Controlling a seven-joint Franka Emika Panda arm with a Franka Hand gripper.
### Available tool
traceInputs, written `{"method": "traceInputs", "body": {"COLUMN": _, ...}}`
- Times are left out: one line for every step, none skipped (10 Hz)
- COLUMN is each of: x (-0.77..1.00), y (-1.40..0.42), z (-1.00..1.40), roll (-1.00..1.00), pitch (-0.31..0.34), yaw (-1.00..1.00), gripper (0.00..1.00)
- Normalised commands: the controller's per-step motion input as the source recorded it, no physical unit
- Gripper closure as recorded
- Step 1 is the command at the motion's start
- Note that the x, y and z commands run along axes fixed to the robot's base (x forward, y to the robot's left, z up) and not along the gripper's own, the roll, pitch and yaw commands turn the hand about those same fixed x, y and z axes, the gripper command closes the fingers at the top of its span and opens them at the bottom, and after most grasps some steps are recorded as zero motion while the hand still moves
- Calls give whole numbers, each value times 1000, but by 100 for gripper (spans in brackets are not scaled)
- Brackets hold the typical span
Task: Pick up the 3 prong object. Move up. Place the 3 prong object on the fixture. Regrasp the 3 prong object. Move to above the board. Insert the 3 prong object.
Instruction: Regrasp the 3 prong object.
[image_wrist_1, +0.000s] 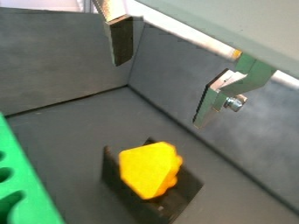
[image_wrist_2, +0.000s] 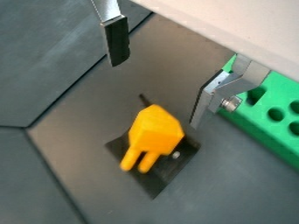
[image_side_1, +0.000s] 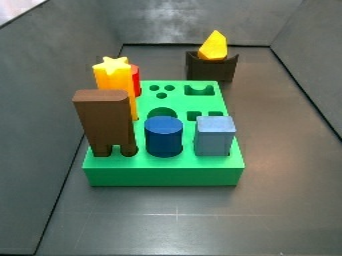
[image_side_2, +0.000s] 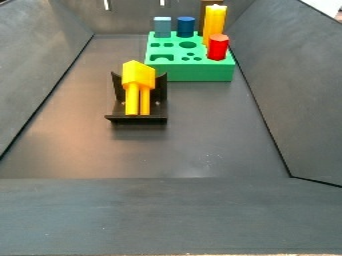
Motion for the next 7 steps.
{"method": "traceInputs", "body": {"x": 78, "y": -31, "z": -18, "roll": 1000, "pitch": 52, "yaw": 57, "gripper": 0}}
{"method": "traceInputs", "body": {"x": 92, "y": -34, "z": -20, "roll": 1000, "pitch": 73, "yaw": 65, "gripper": 0}}
{"method": "traceInputs", "body": {"x": 101, "y": -34, "z": -23, "roll": 1000, "pitch": 85, "yaw": 69, "gripper": 0}}
{"method": "traceInputs", "body": {"x": 115, "y": -39, "z": -27, "roll": 1000, "pitch": 117, "yaw": 84, "gripper": 0}}
{"method": "traceInputs", "body": {"x": 124, "y": -44, "z": -26, "roll": 1000, "pitch": 140, "yaw": 100, "gripper": 0}}
{"method": "traceInputs", "body": {"x": 134, "y": -46, "z": -27, "roll": 1000, "pitch": 163, "yaw": 123, "gripper": 0}}
{"method": "traceInputs", "body": {"x": 146, "y": -47, "z": -31, "roll": 1000, "pitch": 190, "yaw": 157, "gripper": 0}}
